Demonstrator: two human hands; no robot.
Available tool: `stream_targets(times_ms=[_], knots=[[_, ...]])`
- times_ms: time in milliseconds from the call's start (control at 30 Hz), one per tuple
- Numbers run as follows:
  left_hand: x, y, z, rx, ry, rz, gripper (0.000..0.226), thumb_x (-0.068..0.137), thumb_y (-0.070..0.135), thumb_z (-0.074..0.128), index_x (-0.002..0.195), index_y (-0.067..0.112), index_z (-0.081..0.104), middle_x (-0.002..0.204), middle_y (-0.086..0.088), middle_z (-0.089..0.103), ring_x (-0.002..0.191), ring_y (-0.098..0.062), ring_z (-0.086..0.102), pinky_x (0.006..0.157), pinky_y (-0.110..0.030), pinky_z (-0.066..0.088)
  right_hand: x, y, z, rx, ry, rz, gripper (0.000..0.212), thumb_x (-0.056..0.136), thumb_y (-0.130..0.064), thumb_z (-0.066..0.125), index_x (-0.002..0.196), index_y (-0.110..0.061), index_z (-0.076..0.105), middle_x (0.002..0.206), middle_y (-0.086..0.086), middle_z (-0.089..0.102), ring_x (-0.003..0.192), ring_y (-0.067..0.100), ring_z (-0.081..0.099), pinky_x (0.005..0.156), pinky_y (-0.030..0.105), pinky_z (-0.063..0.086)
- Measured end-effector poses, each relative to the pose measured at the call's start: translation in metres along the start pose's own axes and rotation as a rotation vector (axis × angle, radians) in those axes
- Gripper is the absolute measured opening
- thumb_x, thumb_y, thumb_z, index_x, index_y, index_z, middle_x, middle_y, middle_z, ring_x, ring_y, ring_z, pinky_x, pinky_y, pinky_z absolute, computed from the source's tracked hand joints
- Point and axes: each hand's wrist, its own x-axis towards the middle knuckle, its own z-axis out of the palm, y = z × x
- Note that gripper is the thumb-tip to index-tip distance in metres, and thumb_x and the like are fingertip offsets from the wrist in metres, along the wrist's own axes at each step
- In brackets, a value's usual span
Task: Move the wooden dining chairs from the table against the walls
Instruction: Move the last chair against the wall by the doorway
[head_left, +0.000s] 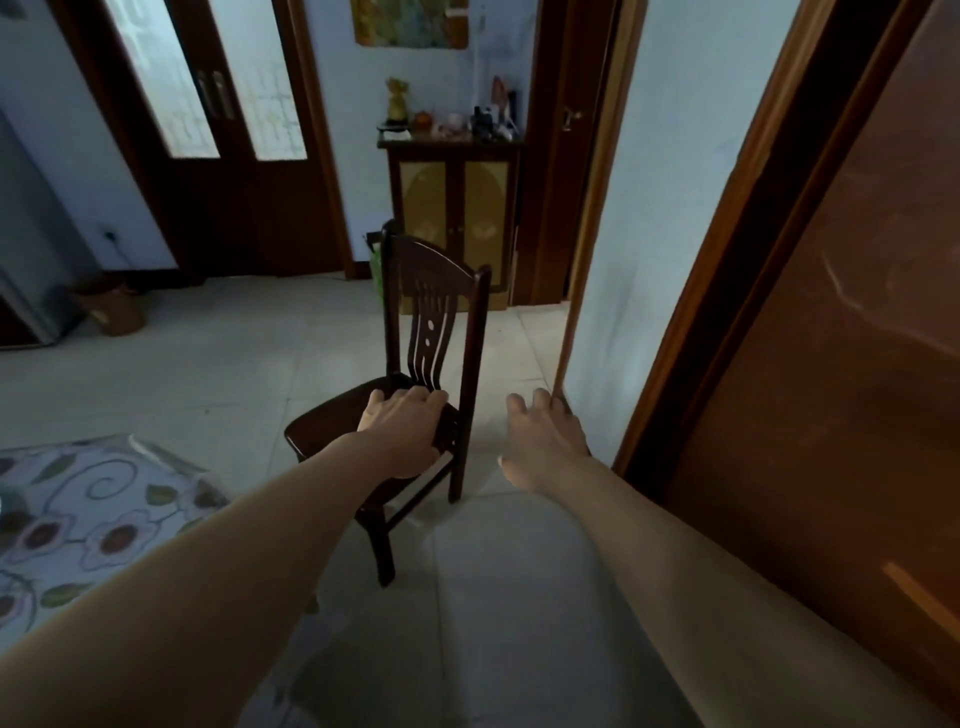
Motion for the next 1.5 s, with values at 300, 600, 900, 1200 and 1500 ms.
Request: stream_targets(times_ms=[300,600,900,1200,1500], knots=[[0.099,-0.057,-0.010,0.000,0.016,-0.095,0.066,0.078,0.032,0.066,0.134,0.019,0.035,0.136,-0.007,0.046,0.125,-0.027,0.045,0.106,-0.047,0.028,0.133,-0.013,-0.026,-0.053,-0.020,-0.092,0.060,0.085,-0.022,0.060,0.136,-0.010,0.032,0.139,0.019,0.032,0.123,0.034,0.038,0.098,0.042,0.038],[0.211,-0.144,-0.014,-0.018,0.032,-0.085,0.067,0.081,0.030,0.064,0.138,0.018,0.030,0.143,-0.008,0.041,0.131,-0.027,0.039,0.109,-0.047,0.025,0.271,-0.052,-0.034,-0.074,0.008,-0.080,0.063,0.084,-0.027,0.063,0.136,-0.009,0.032,0.141,0.020,0.031,0.126,0.036,0.037,0.100,0.044,0.037],[0.327,-0.231,-0.018,0.009,-0.006,-0.073,0.068,0.082,0.030,0.065,0.139,0.016,0.030,0.142,-0.007,0.042,0.131,-0.026,0.040,0.107,-0.045,0.028,0.397,-0.080,-0.034,-0.011,0.009,-0.012,0.066,0.083,-0.024,0.063,0.138,-0.011,0.030,0.139,0.018,0.034,0.127,0.035,0.037,0.105,0.045,0.036],[0.441,-0.239,0.013,-0.028,-0.020,-0.061,0.079,0.079,0.027,0.066,0.143,0.018,0.021,0.147,-0.006,0.035,0.132,-0.026,0.037,0.105,-0.046,0.030,0.509,-0.050,-0.029,0.045,-0.032,0.022,0.076,0.083,-0.029,0.065,0.141,-0.008,0.021,0.138,0.019,0.035,0.125,0.035,0.038,0.102,0.046,0.035],[0.553,-0.234,0.030,0.049,-0.030,0.014,0.081,0.078,0.015,0.066,0.144,0.019,0.020,0.151,-0.007,0.026,0.137,-0.027,0.027,0.107,-0.048,0.029,0.611,-0.024,-0.010,0.208,-0.179,-0.012,0.071,0.085,-0.023,0.062,0.141,-0.013,0.020,0.127,0.016,0.047,0.113,0.032,0.052,0.088,0.040,0.043]])
